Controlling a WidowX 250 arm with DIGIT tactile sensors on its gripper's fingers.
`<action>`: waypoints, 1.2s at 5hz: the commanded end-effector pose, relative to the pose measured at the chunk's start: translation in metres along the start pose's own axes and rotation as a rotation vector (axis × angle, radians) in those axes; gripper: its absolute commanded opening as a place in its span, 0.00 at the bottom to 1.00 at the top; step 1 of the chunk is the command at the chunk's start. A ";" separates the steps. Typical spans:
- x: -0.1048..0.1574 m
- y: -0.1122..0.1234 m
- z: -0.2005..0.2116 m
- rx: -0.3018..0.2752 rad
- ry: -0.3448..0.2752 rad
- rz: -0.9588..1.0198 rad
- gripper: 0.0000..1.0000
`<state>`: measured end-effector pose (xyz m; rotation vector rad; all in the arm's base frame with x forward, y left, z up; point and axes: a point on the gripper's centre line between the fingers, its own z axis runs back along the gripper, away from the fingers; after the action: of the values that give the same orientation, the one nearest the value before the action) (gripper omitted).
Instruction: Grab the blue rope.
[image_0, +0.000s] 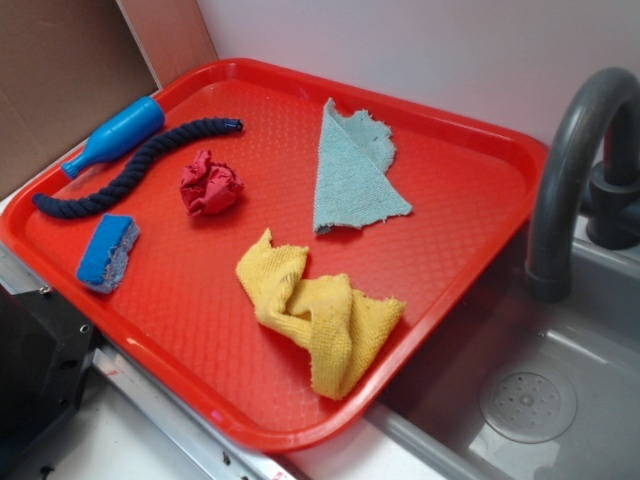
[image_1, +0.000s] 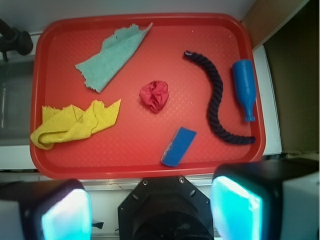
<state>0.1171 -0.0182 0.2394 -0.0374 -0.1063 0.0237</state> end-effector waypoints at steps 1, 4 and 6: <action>0.030 0.053 -0.062 0.050 -0.063 -0.033 1.00; 0.051 0.105 -0.140 0.058 0.016 -0.021 1.00; 0.053 0.131 -0.184 0.026 0.084 0.028 1.00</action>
<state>0.1801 0.0995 0.0472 -0.0367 0.0218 0.0540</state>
